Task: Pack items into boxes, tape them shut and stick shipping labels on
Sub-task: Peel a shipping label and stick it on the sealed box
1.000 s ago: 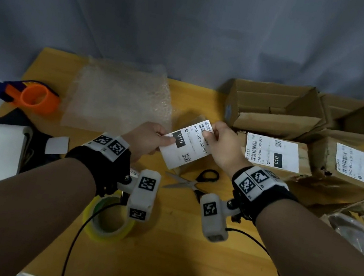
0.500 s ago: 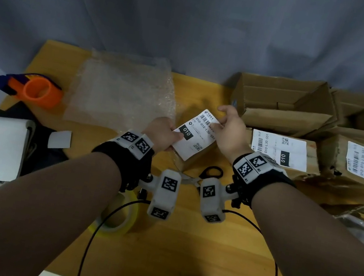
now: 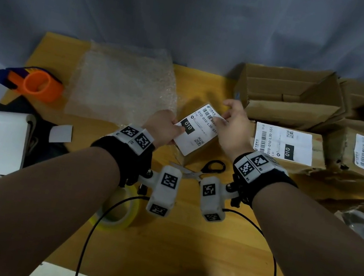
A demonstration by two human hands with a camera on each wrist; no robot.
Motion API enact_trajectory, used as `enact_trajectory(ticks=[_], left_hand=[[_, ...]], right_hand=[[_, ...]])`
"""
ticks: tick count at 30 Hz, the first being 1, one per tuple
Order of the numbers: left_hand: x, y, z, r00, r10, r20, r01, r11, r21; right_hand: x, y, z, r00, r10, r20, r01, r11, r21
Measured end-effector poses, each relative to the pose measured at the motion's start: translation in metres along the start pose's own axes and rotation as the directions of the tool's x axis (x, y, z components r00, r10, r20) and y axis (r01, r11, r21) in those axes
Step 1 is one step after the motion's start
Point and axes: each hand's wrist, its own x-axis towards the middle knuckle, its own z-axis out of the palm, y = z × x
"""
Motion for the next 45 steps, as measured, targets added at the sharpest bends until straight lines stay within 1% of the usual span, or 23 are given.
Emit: enact_trajectory(ticks=[6, 10, 14, 21, 24, 27, 29, 31, 32, 33, 34, 35, 36, 37, 38, 39, 40, 42, 43, 44, 45], left_hand=[[0.002, 0.001, 0.000, 1.000, -0.021, 0.011, 0.021, 1.000, -0.014], [0.004, 0.002, -0.001, 1.000, -0.020, 0.021, 0.019, 0.999, 0.027], [0.004, 0.002, -0.001, 0.999, -0.023, 0.026, 0.022, 0.999, 0.048], [0.008, 0.001, 0.000, 0.997, -0.073, 0.011, 0.073, 0.997, -0.007], [0.008, 0.002, -0.001, 0.998, -0.066, 0.014, 0.066, 0.998, 0.019], [0.009, 0.001, -0.001, 0.998, -0.063, 0.026, 0.062, 0.997, 0.035], [0.010, 0.000, -0.002, 0.998, -0.057, 0.026, 0.056, 0.998, 0.041], [0.011, 0.000, -0.002, 0.998, -0.056, 0.023, 0.055, 0.998, 0.043], [0.011, 0.000, -0.002, 0.998, -0.056, 0.023, 0.055, 0.997, 0.044], [0.012, -0.001, -0.002, 0.998, -0.058, 0.024, 0.056, 0.997, 0.044], [0.012, 0.000, -0.002, 0.998, -0.059, 0.024, 0.058, 0.997, 0.041], [0.012, 0.000, -0.002, 0.998, -0.062, 0.023, 0.061, 0.997, 0.038], [0.012, 0.000, -0.002, 0.998, -0.065, 0.024, 0.064, 0.997, 0.036], [0.013, 0.000, -0.002, 0.997, -0.067, 0.023, 0.066, 0.997, 0.034], [0.012, 0.001, -0.002, 0.997, -0.068, 0.022, 0.067, 0.997, 0.036], [0.012, 0.001, -0.002, 0.997, -0.068, 0.021, 0.067, 0.997, 0.041], [0.012, 0.001, -0.002, 0.998, -0.065, 0.023, 0.064, 0.997, 0.051], [0.013, 0.000, -0.003, 0.998, -0.052, 0.037, 0.050, 0.997, 0.065], [0.013, -0.001, -0.002, 0.998, -0.048, 0.044, 0.045, 0.997, 0.063], [0.014, -0.002, -0.002, 0.998, -0.047, 0.048, 0.044, 0.997, 0.056], [0.014, -0.002, -0.002, 0.998, -0.047, 0.048, 0.045, 0.998, 0.043]], right_hand=[[0.002, -0.002, 0.000, 1.000, -0.004, -0.001, 0.004, 1.000, -0.016], [0.003, -0.005, 0.000, 1.000, 0.008, 0.006, -0.008, 0.999, -0.035], [0.001, -0.008, 0.001, 1.000, -0.010, 0.002, 0.010, 0.997, -0.082], [-0.002, -0.009, 0.001, 1.000, -0.025, -0.014, 0.024, 0.997, -0.078], [-0.002, -0.010, 0.000, 0.999, -0.035, -0.014, 0.033, 0.993, -0.112], [0.000, -0.007, -0.004, 0.998, -0.060, -0.029, 0.053, 0.979, -0.198], [-0.002, -0.002, -0.009, 0.992, -0.085, -0.093, 0.064, 0.976, -0.209], [-0.007, 0.002, -0.016, 0.967, -0.182, -0.177, 0.152, 0.974, -0.170], [-0.009, 0.003, -0.018, 0.953, -0.248, -0.174, 0.220, 0.961, -0.165], [-0.011, 0.003, -0.018, 0.944, -0.309, -0.113, 0.289, 0.943, -0.167], [-0.012, 0.002, -0.017, 0.937, -0.350, 0.006, 0.345, 0.921, -0.183], [-0.013, 0.002, -0.013, 0.919, -0.359, 0.162, 0.389, 0.893, -0.227], [-0.014, 0.003, -0.009, 0.887, -0.337, 0.317, 0.432, 0.847, -0.310], [-0.015, 0.005, -0.004, 0.853, -0.294, 0.432, 0.477, 0.776, -0.414], [-0.018, 0.007, 0.000, 0.832, -0.256, 0.492, 0.515, 0.687, -0.513], [-0.020, 0.009, 0.005, 0.821, -0.239, 0.518, 0.544, 0.602, -0.585], [-0.023, 0.009, 0.009, 0.806, -0.247, 0.537, 0.575, 0.537, -0.617], [-0.027, 0.008, 0.012, 0.745, -0.273, 0.608, 0.657, 0.453, -0.602], [-0.027, 0.008, 0.011, 0.722, -0.280, 0.633, 0.683, 0.438, -0.585], [-0.023, 0.008, 0.007, 0.716, -0.277, 0.641, 0.686, 0.454, -0.569], [-0.019, 0.008, 0.002, 0.729, -0.255, 0.635, 0.663, 0.493, -0.564]])
